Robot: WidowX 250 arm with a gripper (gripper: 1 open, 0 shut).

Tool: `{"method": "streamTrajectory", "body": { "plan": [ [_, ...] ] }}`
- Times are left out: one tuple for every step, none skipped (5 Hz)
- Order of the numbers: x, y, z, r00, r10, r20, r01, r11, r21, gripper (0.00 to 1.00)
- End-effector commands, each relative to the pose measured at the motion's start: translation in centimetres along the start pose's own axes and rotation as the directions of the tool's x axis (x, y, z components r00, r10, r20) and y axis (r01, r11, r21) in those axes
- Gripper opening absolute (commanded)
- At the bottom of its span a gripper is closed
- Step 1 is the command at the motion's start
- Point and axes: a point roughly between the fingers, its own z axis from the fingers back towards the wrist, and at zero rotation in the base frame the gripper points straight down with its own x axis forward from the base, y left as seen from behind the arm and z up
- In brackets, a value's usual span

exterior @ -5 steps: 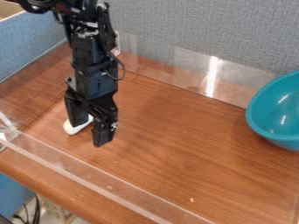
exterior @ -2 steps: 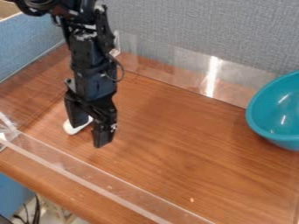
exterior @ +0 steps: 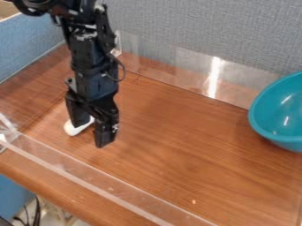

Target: Put the mushroom in the blue bowl

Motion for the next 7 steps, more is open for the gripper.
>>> {"method": "streamTrajectory", "body": {
  "plan": [
    [0.2, 0.5, 1.5, 0.998, 0.008, 0.06, -0.01, 0.999, 0.034, 1.0],
    [0.2, 0.6, 1.5, 0.998, 0.011, 0.066, -0.014, 0.999, 0.037, 1.0],
    [0.2, 0.6, 1.5, 0.997, 0.014, 0.071, -0.017, 0.999, 0.04, 1.0],
    [0.3, 0.9, 1.2, 0.998, 0.013, 0.068, -0.016, 0.999, 0.044, 1.0],
    [0.4, 1.1, 0.9, 0.998, 0.011, 0.064, -0.014, 0.999, 0.047, 1.0],
    [0.5, 1.3, 0.5, 0.998, 0.009, 0.059, -0.012, 0.999, 0.05, 1.0],
    [0.6, 1.5, 0.2, 0.999, 0.01, 0.053, -0.012, 0.999, 0.052, 1.0]
  ]
}}
